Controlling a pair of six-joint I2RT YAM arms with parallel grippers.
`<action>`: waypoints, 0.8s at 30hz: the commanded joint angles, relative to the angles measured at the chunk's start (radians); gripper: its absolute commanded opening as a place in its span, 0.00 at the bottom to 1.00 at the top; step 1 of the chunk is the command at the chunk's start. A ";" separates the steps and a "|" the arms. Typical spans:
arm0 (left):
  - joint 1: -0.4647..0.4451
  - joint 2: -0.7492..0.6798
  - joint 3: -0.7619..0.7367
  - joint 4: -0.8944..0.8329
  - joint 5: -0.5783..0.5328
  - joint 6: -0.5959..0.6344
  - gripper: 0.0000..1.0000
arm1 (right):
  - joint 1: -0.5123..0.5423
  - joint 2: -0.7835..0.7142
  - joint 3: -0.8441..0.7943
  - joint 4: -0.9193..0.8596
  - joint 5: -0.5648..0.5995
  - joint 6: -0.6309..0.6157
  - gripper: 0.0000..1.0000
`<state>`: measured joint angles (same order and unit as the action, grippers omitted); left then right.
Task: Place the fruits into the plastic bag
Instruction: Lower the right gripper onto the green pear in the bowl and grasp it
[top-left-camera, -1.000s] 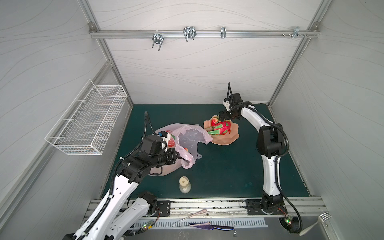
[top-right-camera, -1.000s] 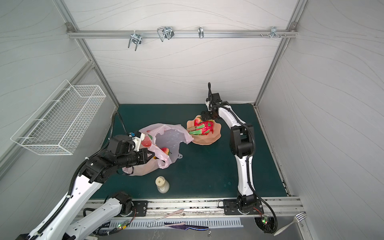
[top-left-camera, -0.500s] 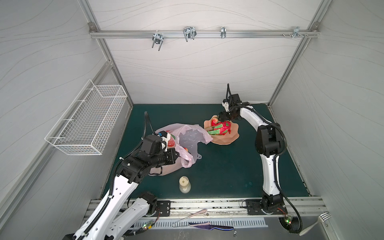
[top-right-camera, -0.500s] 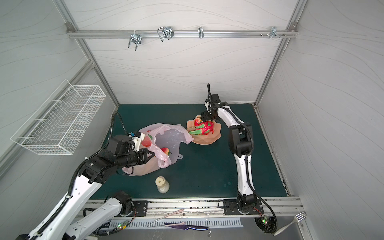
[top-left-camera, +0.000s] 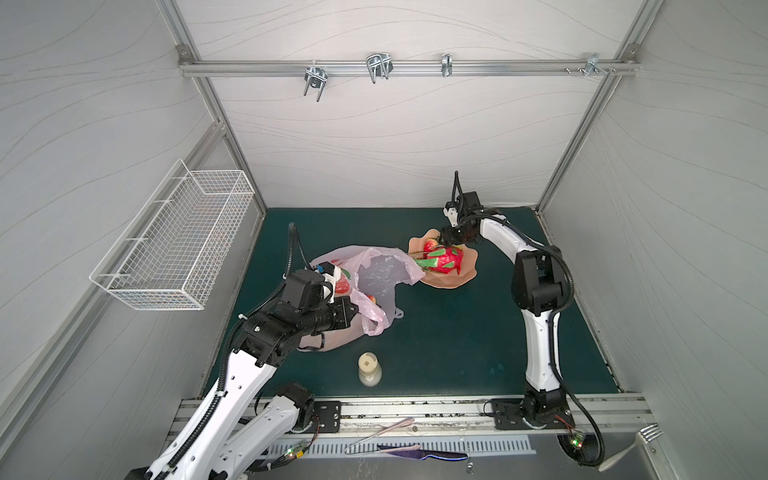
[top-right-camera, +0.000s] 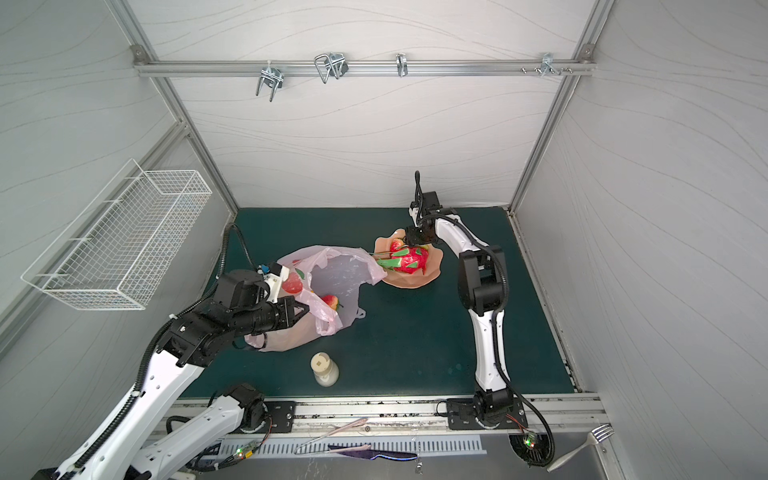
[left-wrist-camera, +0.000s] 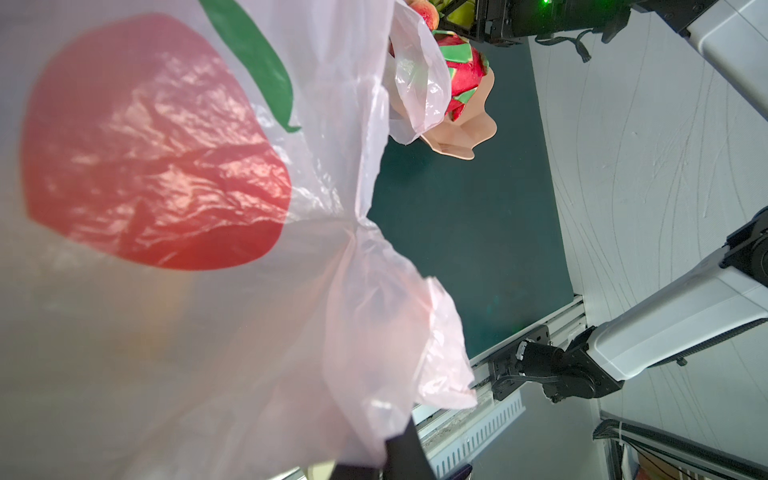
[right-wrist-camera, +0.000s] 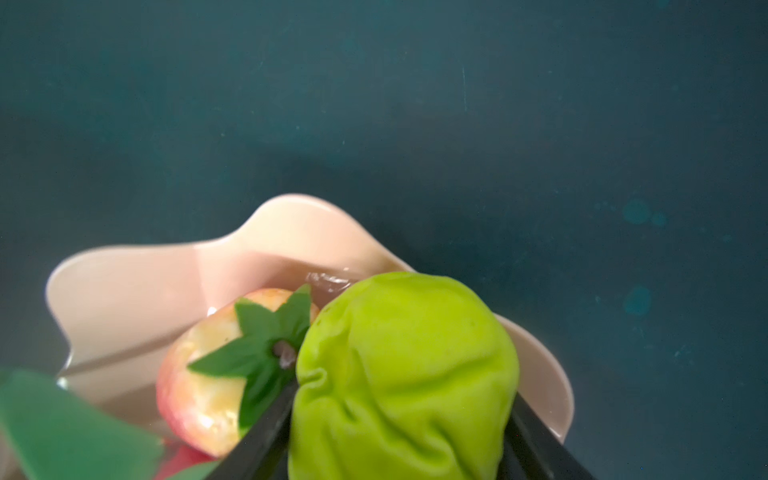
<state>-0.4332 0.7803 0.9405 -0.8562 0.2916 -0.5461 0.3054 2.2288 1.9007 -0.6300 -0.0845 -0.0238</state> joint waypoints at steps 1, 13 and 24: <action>-0.001 -0.009 0.045 0.020 -0.005 -0.001 0.00 | -0.006 -0.075 -0.024 0.005 0.013 -0.007 0.58; 0.000 -0.016 0.034 0.032 -0.002 0.000 0.00 | -0.007 -0.244 -0.071 0.027 -0.006 0.039 0.53; -0.001 -0.019 0.026 0.051 0.003 0.005 0.00 | -0.006 -0.478 -0.208 0.106 -0.159 0.137 0.52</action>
<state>-0.4332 0.7708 0.9405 -0.8547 0.2916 -0.5461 0.3050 1.7924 1.7172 -0.5610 -0.1871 0.0872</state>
